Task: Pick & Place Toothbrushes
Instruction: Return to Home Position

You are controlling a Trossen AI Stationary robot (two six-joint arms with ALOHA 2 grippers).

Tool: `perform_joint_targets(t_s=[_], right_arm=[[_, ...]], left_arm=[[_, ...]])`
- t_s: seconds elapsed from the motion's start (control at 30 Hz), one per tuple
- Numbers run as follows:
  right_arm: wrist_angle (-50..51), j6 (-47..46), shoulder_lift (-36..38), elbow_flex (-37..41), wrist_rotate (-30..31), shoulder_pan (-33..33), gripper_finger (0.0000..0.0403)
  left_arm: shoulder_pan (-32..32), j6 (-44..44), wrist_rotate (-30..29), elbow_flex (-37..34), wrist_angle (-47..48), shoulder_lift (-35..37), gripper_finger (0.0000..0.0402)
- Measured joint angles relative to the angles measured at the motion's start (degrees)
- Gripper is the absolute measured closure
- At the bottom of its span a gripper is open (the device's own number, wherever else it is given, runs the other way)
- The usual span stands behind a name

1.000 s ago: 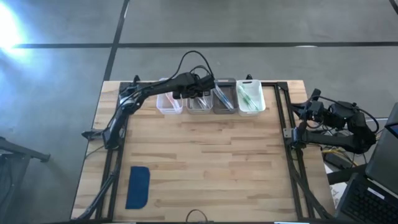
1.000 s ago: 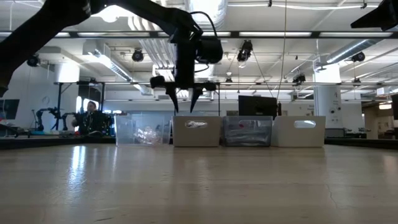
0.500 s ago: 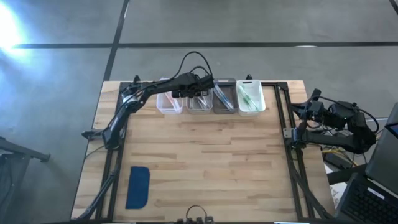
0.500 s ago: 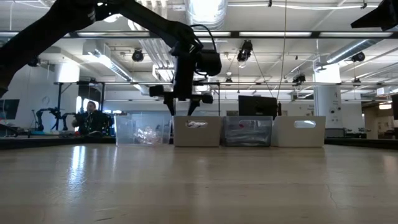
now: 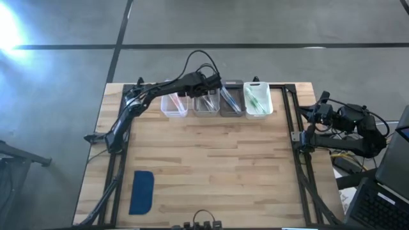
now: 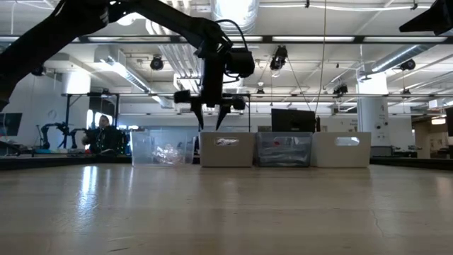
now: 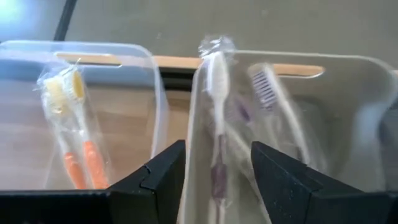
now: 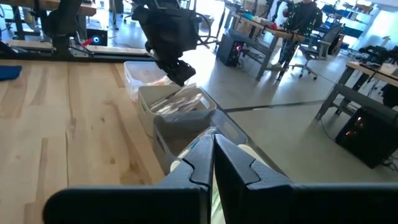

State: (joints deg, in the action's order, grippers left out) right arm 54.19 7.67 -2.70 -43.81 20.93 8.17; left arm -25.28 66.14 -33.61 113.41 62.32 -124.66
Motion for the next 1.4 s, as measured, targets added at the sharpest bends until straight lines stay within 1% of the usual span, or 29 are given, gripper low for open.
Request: perform_joint_targets(t_s=[0.17, 0.47, 0.97, 1.13, 1.4], right_arm=[[0.0, -0.1, 0.0, 0.0, 0.0, 0.0, 0.0394], [0.0, -0.1, 0.0, 0.0, 0.0, 0.0, 0.0394], [0.0, 0.0, 0.0, 0.0, 0.0, 0.0, 0.0394], [0.0, 0.0, 0.0, 0.0, 0.0, 0.0, 0.0394], [0.0, 0.0, 0.0, 0.0, 0.0, 0.0, 0.0394]], left_arm=[[0.1, -1.6, 0.2, 0.4, -2.9, 0.0, 0.0213], [0.2, 0.1, 2.7, 0.2, -2.7, -2.1, 0.0213], [-0.1, 2.8, 3.3, 0.0, -4.0, -5.2, 0.0216], [-0.2, 3.5, 4.4, 0.0, -4.9, -6.0, 0.0243], [-0.2, 3.6, 4.5, 0.0, -4.9, -6.1, 0.032]])
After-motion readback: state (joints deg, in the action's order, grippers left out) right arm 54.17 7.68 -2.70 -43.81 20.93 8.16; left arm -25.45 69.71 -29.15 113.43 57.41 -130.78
